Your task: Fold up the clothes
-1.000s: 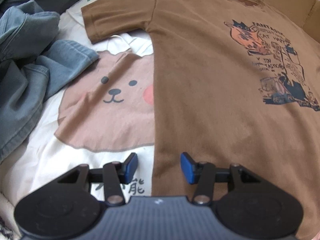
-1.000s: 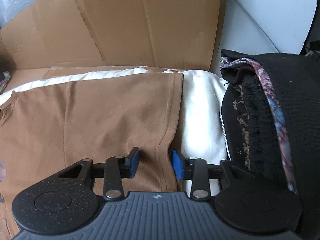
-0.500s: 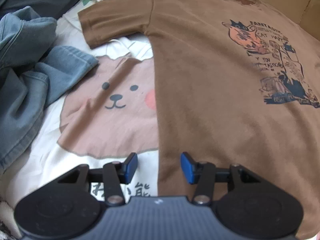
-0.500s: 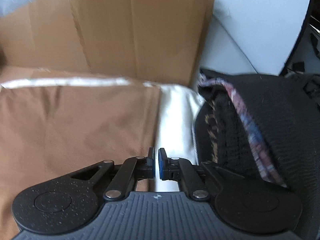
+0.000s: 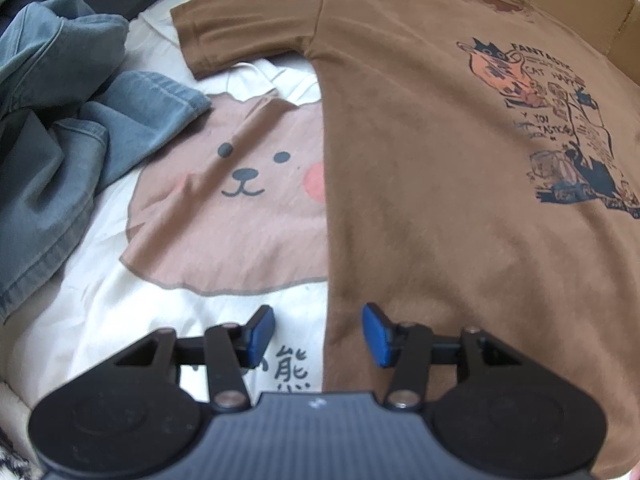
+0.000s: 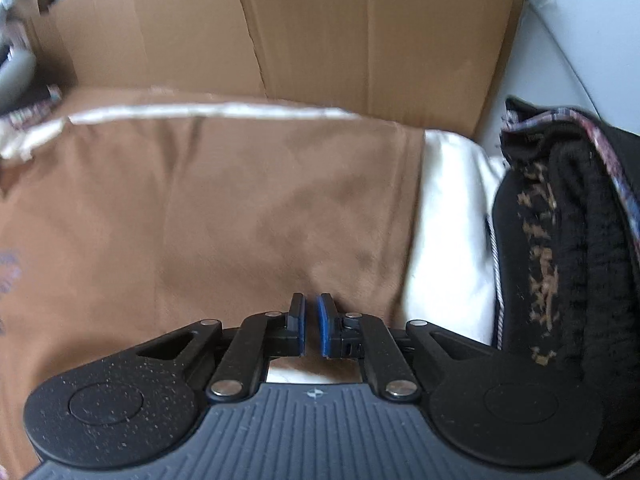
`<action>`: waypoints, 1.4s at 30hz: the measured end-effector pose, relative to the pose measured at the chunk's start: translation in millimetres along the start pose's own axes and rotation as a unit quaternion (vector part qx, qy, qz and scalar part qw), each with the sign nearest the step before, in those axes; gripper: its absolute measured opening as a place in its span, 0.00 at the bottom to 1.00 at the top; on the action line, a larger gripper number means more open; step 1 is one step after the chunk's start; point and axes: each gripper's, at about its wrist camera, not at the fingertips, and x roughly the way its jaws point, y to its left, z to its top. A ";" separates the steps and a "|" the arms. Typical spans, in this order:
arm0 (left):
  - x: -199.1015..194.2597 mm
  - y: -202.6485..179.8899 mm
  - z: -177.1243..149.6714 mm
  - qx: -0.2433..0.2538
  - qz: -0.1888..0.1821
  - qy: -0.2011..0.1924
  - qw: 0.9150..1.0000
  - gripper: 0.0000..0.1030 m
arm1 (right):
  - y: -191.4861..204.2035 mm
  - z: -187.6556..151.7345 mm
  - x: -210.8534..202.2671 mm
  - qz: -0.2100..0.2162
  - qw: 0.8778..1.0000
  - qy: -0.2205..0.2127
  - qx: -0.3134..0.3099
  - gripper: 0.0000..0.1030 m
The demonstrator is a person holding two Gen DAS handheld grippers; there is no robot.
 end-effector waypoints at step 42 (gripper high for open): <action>-87.0 42.1 -129.5 -0.136 -0.030 -0.004 0.990 0.30 | -76.7 -135.4 -235.1 0.063 0.996 0.043 0.052 0.27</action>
